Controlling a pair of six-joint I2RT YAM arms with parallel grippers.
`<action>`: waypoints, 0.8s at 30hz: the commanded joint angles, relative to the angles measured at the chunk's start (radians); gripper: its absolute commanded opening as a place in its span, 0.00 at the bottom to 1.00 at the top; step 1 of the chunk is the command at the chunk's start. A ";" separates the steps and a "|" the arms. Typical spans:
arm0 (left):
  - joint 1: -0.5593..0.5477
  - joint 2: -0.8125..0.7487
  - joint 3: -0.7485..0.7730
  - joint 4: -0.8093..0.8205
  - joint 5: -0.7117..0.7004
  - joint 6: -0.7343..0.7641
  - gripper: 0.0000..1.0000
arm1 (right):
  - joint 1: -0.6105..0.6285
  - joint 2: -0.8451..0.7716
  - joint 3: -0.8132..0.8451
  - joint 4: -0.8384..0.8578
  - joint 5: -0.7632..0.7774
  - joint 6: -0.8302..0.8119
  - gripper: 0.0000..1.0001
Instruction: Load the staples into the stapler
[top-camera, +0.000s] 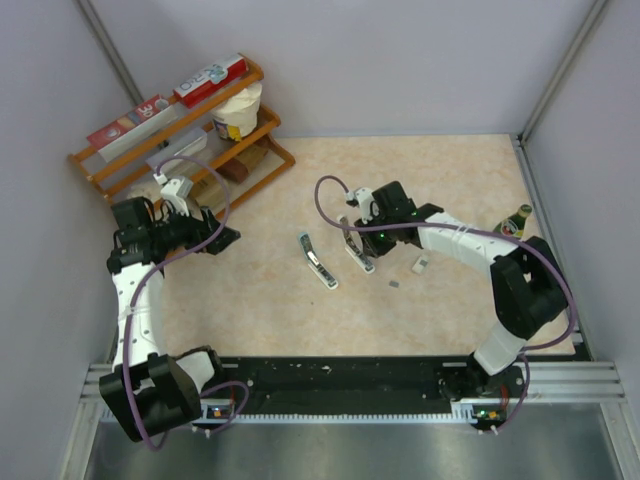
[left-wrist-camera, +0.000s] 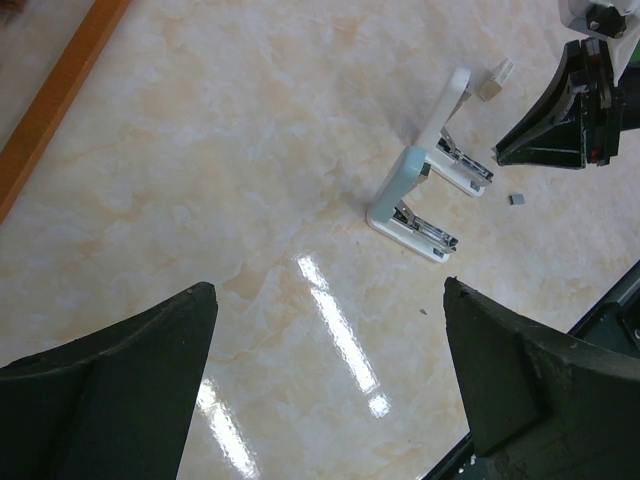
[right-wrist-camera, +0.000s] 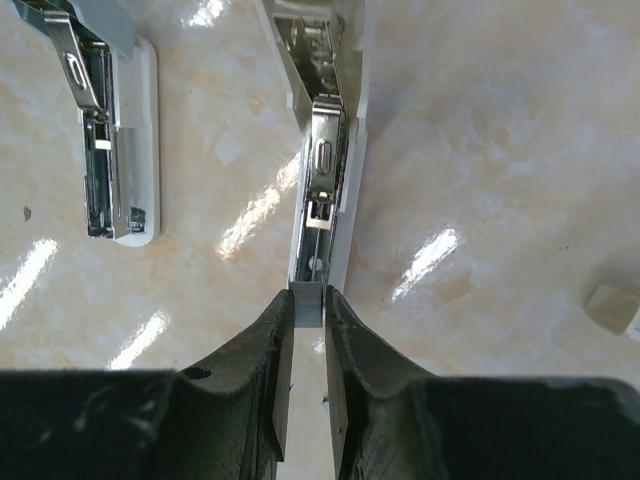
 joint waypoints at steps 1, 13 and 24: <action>0.012 -0.016 0.003 0.020 0.003 0.018 0.98 | 0.015 -0.041 -0.036 0.101 -0.005 0.088 0.18; 0.014 -0.008 -0.001 0.023 0.004 0.018 0.98 | 0.017 -0.003 -0.056 0.142 0.018 0.082 0.17; 0.014 -0.007 -0.006 0.026 0.006 0.015 0.98 | 0.017 0.020 -0.062 0.150 0.023 0.082 0.17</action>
